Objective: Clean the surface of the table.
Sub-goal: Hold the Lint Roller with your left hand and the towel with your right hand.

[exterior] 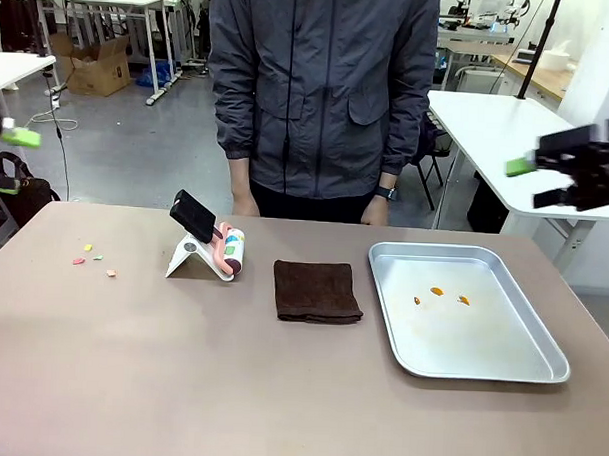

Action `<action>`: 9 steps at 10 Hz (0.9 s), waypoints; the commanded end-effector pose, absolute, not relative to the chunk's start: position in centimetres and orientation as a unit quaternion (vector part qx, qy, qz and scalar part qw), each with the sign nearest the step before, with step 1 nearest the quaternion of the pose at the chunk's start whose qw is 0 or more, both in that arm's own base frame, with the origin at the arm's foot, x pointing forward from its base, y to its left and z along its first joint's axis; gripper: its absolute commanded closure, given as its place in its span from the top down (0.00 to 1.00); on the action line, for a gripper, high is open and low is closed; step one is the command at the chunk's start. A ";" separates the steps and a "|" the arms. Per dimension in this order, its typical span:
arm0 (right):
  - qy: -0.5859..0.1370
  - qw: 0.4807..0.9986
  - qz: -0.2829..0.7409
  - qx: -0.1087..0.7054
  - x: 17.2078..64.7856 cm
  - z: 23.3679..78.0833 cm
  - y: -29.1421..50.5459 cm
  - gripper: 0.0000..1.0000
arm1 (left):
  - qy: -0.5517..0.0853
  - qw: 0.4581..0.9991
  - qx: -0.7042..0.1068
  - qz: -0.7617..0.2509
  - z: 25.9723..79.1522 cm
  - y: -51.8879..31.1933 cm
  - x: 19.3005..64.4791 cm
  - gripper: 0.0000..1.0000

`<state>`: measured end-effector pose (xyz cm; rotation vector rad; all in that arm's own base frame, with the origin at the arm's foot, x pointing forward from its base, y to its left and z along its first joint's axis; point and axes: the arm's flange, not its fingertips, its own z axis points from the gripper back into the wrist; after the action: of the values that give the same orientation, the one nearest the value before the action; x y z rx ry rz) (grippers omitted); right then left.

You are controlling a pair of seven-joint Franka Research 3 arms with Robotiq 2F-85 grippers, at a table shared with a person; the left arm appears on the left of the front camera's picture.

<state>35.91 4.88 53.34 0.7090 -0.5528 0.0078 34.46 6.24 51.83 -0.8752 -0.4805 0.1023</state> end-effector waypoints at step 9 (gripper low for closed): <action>-0.079 0.965 0.158 0.196 39.0 42.9 25.3 1.00 | -0.137 0.941 -0.310 0.015 47.2 -8.3 42.3 1.00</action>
<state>38.59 24.41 42.30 0.4508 -0.1512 0.3265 41.86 -8.21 47.27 -0.6547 -0.3019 0.0118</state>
